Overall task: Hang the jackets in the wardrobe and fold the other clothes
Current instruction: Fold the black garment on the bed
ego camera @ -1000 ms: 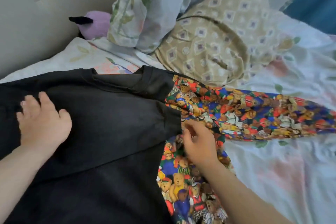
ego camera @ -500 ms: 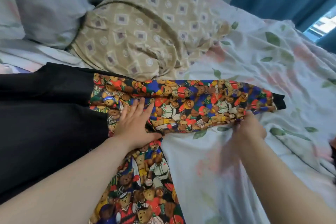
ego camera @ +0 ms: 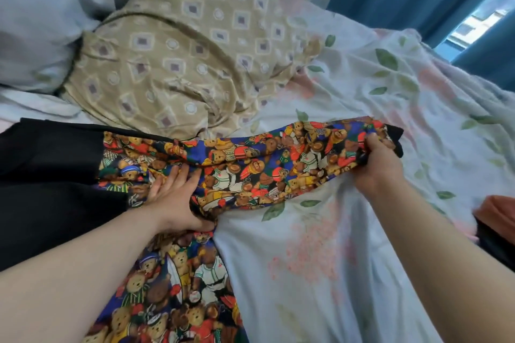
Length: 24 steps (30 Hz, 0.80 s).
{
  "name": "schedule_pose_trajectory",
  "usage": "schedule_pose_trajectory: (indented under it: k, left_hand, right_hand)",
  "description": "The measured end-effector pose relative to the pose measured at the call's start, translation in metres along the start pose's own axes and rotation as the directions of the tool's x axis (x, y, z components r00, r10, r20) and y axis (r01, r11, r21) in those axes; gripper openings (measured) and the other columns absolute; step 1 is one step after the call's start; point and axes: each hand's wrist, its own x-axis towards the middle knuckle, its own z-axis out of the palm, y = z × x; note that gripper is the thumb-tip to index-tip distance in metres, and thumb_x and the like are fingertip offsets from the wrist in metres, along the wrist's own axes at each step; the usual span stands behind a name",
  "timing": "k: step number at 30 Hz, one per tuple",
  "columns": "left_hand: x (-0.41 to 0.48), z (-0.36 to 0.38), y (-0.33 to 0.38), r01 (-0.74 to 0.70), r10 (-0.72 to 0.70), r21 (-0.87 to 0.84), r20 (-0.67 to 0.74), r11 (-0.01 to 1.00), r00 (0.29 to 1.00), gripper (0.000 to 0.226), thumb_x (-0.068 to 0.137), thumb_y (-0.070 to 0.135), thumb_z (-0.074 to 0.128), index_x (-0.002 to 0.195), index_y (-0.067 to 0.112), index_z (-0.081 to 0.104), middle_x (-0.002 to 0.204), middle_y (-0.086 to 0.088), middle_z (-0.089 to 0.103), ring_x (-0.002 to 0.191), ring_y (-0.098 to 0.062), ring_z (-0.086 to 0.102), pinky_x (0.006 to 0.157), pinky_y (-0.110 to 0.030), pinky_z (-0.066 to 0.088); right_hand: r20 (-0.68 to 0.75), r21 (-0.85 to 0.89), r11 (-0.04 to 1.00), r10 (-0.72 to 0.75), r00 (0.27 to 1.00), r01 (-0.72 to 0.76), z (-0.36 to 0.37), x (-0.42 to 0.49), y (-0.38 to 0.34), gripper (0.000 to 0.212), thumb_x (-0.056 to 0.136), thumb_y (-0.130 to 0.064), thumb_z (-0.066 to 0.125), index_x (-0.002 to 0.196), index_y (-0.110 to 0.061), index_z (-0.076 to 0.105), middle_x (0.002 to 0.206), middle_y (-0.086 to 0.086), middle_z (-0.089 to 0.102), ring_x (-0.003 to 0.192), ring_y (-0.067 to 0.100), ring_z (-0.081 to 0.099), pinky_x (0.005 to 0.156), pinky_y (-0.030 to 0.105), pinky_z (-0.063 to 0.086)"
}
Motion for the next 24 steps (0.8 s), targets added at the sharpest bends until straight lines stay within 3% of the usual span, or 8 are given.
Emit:
schedule_pose_trajectory:
  k: [3,5,8,10,12,18,21,24]
  left_hand:
    - [-0.013,-0.026,0.003,-0.029,0.04,-0.12,0.093,0.992,0.995,0.126,0.064,0.087,0.058,0.157,0.032,-0.007,0.164,0.002,-0.02,0.146,-0.014,-0.025,0.119,-0.042,-0.013]
    - [-0.033,-0.053,0.012,0.045,0.044,-0.464,0.178,0.885,0.983,0.104,0.072,0.081,0.053,0.156,0.028,0.023,0.166,-0.002,0.01,0.152,-0.022,0.01,0.121,-0.045,0.007]
    - [-0.073,-0.087,0.021,0.087,0.07,-0.922,0.123,0.376,0.99,0.085,0.059,0.078,0.052,0.128,0.029,0.058,0.142,-0.001,0.054,0.121,-0.016,0.053,0.108,-0.044,0.036]
    - [-0.1,-0.11,0.015,0.017,0.106,-0.991,0.031,0.132,0.994,0.082,0.059,0.084,0.058,0.118,0.027,0.063,0.132,-0.002,0.062,0.123,-0.02,0.056,0.106,-0.049,0.043]
    - [-0.124,-0.131,-0.003,-0.013,0.13,-1.0,-0.014,-0.008,0.991,0.088,0.064,0.089,0.051,0.12,0.023,0.067,0.123,-0.006,0.069,0.116,-0.026,0.064,0.096,-0.054,0.05]
    - [-0.189,-0.168,-0.09,-0.124,-0.165,-0.985,-0.104,-0.118,0.981,0.032,0.089,0.044,0.058,0.096,0.018,0.074,0.1,-0.01,0.074,0.082,-0.024,0.072,0.069,-0.039,0.057]
    - [-0.226,-0.17,-0.139,-0.149,-0.289,-0.979,-0.104,-0.141,0.952,0.024,0.092,0.039,0.056,0.09,0.02,0.071,0.094,-0.008,0.075,0.078,-0.023,0.074,0.065,-0.042,0.058]
    - [-0.268,-0.158,-0.199,-0.198,-0.433,-0.962,-0.1,-0.187,0.896,0.057,0.08,0.069,0.059,0.1,0.018,0.071,0.095,-0.007,0.077,0.086,-0.027,0.075,0.071,-0.052,0.059]
  right_hand:
    - [0.144,-0.182,0.955,-0.211,0.967,0.236,0.018,-0.039,-0.002,0.014,0.099,-0.026,0.059,0.108,-0.018,0.067,0.102,0.001,0.077,0.1,0.02,0.072,0.084,0.038,0.058]
    - [0.252,-0.334,0.878,-0.267,0.93,0.343,0.039,-0.074,0.009,0.019,0.096,-0.033,0.061,0.096,-0.017,0.071,0.098,-0.001,0.077,0.098,0.017,0.072,0.087,0.038,0.057]
    - [0.442,-0.557,0.626,-0.332,0.833,0.545,0.075,-0.13,0.041,0.038,0.09,-0.043,0.06,0.071,-0.011,0.064,0.069,-0.009,0.069,0.071,0.006,0.065,0.069,0.025,0.052]
    - [0.62,-0.592,0.385,-0.345,0.705,0.708,0.101,-0.167,0.07,0.041,0.092,-0.043,0.06,0.063,-0.016,0.05,0.056,-0.01,0.054,0.055,0.003,0.047,0.053,0.022,0.037]
    - [0.808,-0.48,0.186,-0.286,0.515,0.857,0.126,-0.203,0.101,0.039,0.095,-0.038,0.057,0.066,-0.014,0.047,0.064,-0.005,0.05,0.059,0.008,0.044,0.055,0.023,0.034]
    - [0.983,-0.133,-0.106,-0.144,0.117,0.985,0.173,-0.286,0.175,0.028,0.09,-0.028,0.067,0.072,-0.006,0.065,0.086,0.007,0.06,0.08,0.03,0.055,0.072,0.046,0.045]
    - [0.998,-0.043,-0.183,-0.06,0.033,0.982,0.187,-0.314,0.208,0.022,0.092,-0.028,0.064,0.088,-0.009,0.072,0.1,0.005,0.064,0.094,0.031,0.058,0.086,0.045,0.045]
    - [0.997,-0.001,-0.183,0.074,0.015,0.983,0.204,-0.344,0.249,0.025,0.096,-0.029,0.056,0.102,-0.011,0.072,0.115,0.004,0.063,0.108,0.03,0.052,0.098,0.048,0.038]
